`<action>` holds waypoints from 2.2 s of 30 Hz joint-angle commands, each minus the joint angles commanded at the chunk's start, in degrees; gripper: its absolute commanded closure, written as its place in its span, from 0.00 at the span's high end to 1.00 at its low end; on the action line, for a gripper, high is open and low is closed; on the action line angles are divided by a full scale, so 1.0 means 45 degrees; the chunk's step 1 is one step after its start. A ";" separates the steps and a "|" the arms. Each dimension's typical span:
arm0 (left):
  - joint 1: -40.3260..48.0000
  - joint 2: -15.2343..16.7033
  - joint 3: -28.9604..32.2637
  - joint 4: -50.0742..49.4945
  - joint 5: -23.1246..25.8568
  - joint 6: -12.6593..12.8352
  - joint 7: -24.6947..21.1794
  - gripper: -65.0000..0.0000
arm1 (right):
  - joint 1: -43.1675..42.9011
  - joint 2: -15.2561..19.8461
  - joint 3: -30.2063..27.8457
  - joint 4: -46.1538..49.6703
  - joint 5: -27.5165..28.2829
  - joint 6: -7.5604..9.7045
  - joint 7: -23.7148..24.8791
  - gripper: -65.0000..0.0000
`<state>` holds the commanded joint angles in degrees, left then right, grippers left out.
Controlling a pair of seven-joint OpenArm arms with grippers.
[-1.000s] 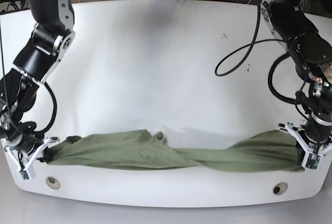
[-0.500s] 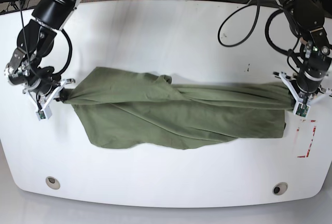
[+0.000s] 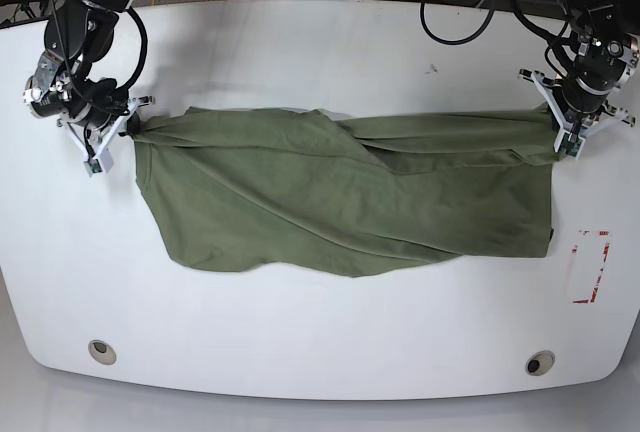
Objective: Fold the T-shirt properly
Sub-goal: 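Lay the shirt flat, holding its edge taut between both grippers, then release the shirt edge and move the right gripper along the shirt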
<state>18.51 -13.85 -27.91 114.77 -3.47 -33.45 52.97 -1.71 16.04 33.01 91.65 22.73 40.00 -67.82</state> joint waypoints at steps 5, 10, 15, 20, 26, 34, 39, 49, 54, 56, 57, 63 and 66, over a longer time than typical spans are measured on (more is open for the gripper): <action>0.0547 0.0000 -0.0059 0.0000 0.0020 0.0000 -0.0020 0.00 | -0.0488 -0.0195 0.0000 0.0567 0.0000 0.0000 0.0020 0.00; 0.0938 0.0000 -0.0039 0.0000 0.0020 -0.0020 0.0020 0.15 | -0.0723 -0.0508 -0.0020 0.1133 -0.0117 0.0000 0.0020 0.24; 0.0996 0.0000 -0.0059 0.0000 -0.0020 -0.0488 0.0039 0.54 | -0.1074 -0.0879 0.0000 0.2208 0.0000 0.0000 0.0020 0.80; 0.1055 0.0039 -0.0137 0.0000 -0.0039 -0.1455 0.0215 0.75 | -0.1211 -0.1348 0.0000 0.3556 0.0000 0.0000 0.0039 1.00; 0.0567 0.0078 -0.0176 0.0039 -0.0078 -0.1455 0.0391 0.76 | -0.0234 -0.1700 0.0000 0.3634 -0.0137 0.0000 0.0059 1.00; -0.0469 0.0547 -0.1211 0.0059 -0.0098 -0.1455 0.0430 0.76 | 0.1446 -0.1250 -0.0098 0.1602 -0.0137 0.0000 0.0899 1.00; -0.0899 0.0606 -0.1739 0.0020 -0.0098 -0.1455 0.0430 0.76 | 0.2422 -0.0821 -0.0410 -0.0391 -0.0137 0.0000 0.1602 1.00; -0.1465 0.0625 -0.1973 0.0039 -0.0098 -0.1455 0.0410 0.76 | 0.3536 0.0234 -0.1778 -0.4708 -0.0137 0.0000 0.4278 1.00; -0.1504 0.0625 -0.1973 0.0059 -0.0098 -0.1455 0.0410 0.74 | 0.3966 0.0313 -0.2364 -0.6252 -0.0137 0.0000 0.5353 1.00; -0.1524 0.0625 -0.1973 0.0059 -0.0098 -0.1455 0.0410 0.71 | 0.4005 0.0313 -0.2501 -0.6564 -0.0137 0.0000 0.5587 1.00; -0.1524 0.0625 -0.2090 0.0039 -0.0098 -0.1455 0.0391 0.68 | 0.4005 0.0313 -0.2579 -0.6779 -0.0137 0.0000 0.5783 1.00; -0.2188 0.0625 -0.2794 -0.0020 -0.0059 -0.1455 0.0410 0.66 | 0.4024 0.0215 -0.2618 -0.7111 -0.0137 0.0000 0.6056 1.00; -0.2540 0.0606 -0.3145 -0.0039 -0.0020 -0.1455 0.0410 0.66 | 0.4005 0.0078 -0.2774 -0.7092 -0.0117 0.0000 0.6056 1.00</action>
<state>7.08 -11.12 -42.07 114.59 -3.56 -40.00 54.81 16.31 16.40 20.53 59.74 22.20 40.00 -40.57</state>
